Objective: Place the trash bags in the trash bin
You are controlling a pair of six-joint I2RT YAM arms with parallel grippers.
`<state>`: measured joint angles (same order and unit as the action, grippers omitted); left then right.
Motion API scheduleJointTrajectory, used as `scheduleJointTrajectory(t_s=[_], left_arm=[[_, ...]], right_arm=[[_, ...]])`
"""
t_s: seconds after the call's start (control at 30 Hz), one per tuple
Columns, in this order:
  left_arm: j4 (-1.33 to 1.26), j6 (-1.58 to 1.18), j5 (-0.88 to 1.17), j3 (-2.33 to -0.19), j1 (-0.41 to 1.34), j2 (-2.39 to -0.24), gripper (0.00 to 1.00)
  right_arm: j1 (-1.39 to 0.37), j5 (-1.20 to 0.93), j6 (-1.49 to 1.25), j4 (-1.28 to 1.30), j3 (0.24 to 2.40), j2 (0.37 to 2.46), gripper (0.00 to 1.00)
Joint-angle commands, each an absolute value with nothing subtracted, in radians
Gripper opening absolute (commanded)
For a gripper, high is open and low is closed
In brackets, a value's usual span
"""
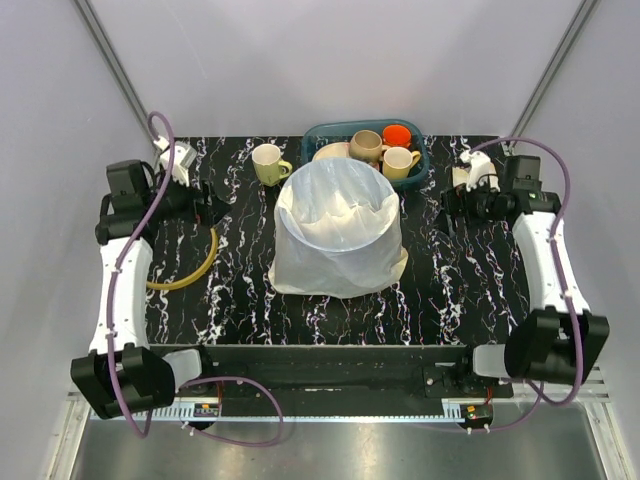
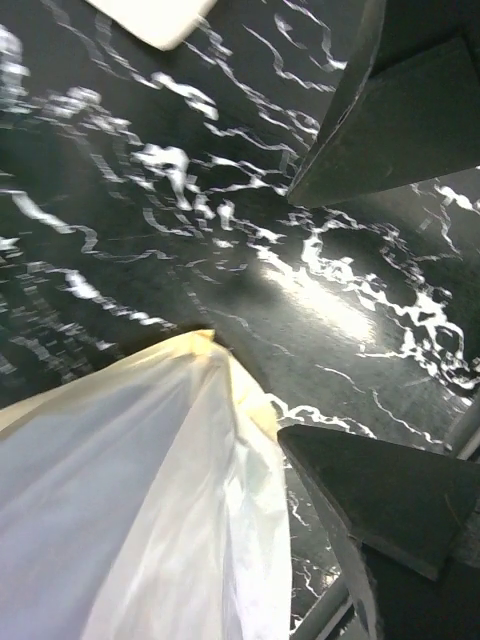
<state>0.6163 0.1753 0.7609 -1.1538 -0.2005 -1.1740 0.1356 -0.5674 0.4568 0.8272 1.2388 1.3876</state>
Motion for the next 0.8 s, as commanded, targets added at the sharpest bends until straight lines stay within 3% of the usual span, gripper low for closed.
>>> scheduleJointTrajectory(t_s=[0.0, 0.07, 0.27, 0.5, 0.77], left_arm=[[0.558, 0.498, 0.848, -1.285, -0.206, -1.185, 0.99], [0.829, 0.847, 1.003, -1.365, -0.207, -1.244, 0.99], [1.022, 1.199, 1.229, -1.391, -0.122, -1.373, 0.98], [0.91, 1.134, 1.216, -1.402, 0.035, -1.495, 0.8], [0.644, 0.989, 1.232, -1.315, 0.09, -1.491, 0.79]], right_arm=[[0.127, -0.803, 0.581, 0.788, 1.322, 1.295, 1.0], [0.095, -0.893, 0.79, 0.924, 1.386, 1.324, 0.97], [0.019, -0.98, 0.912, 1.009, 1.451, 1.402, 0.96], [-0.129, -0.933, 0.893, 0.806, 1.316, 1.371, 0.92], [-0.14, -0.923, 0.936, 0.773, 1.286, 1.382, 0.84]])
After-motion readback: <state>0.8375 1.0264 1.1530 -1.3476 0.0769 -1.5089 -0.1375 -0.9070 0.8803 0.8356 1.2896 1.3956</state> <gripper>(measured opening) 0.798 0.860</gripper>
